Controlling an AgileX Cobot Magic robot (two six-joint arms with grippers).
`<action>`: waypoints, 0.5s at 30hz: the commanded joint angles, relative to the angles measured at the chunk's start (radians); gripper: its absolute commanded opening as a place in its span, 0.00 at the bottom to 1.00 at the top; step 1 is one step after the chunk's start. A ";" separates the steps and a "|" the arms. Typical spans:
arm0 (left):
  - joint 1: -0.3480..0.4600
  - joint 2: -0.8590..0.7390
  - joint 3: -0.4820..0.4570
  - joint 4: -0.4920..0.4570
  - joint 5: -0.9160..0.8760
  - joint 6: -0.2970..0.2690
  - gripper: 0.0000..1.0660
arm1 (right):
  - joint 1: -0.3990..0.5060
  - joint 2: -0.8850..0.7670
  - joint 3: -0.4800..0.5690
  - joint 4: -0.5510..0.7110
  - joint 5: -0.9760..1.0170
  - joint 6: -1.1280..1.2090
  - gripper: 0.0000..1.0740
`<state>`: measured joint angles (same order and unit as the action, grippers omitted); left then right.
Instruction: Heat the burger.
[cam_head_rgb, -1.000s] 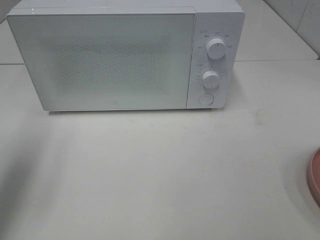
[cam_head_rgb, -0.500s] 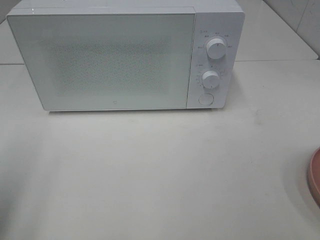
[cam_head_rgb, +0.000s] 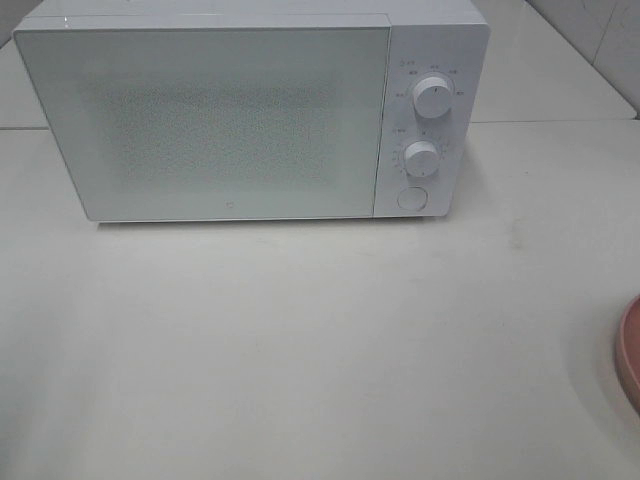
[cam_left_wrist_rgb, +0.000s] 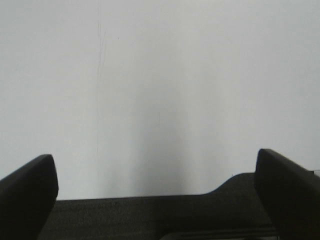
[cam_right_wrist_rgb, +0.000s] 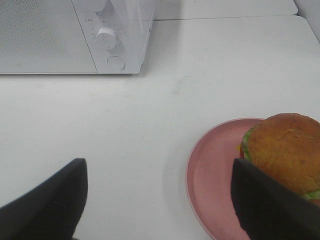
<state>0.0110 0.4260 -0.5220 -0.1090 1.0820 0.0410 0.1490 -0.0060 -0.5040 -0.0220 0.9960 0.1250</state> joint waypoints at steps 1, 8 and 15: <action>0.004 -0.090 0.005 -0.005 -0.012 -0.010 0.94 | -0.006 -0.025 0.006 0.000 0.000 -0.015 0.71; 0.004 -0.273 0.005 -0.039 -0.016 -0.010 0.94 | -0.006 -0.025 0.006 0.000 0.000 -0.015 0.71; 0.004 -0.420 0.005 -0.037 -0.016 -0.009 0.94 | -0.006 -0.025 0.006 0.000 0.000 -0.015 0.71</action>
<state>0.0110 0.0460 -0.5200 -0.1390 1.0770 0.0410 0.1490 -0.0060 -0.5040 -0.0220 0.9960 0.1250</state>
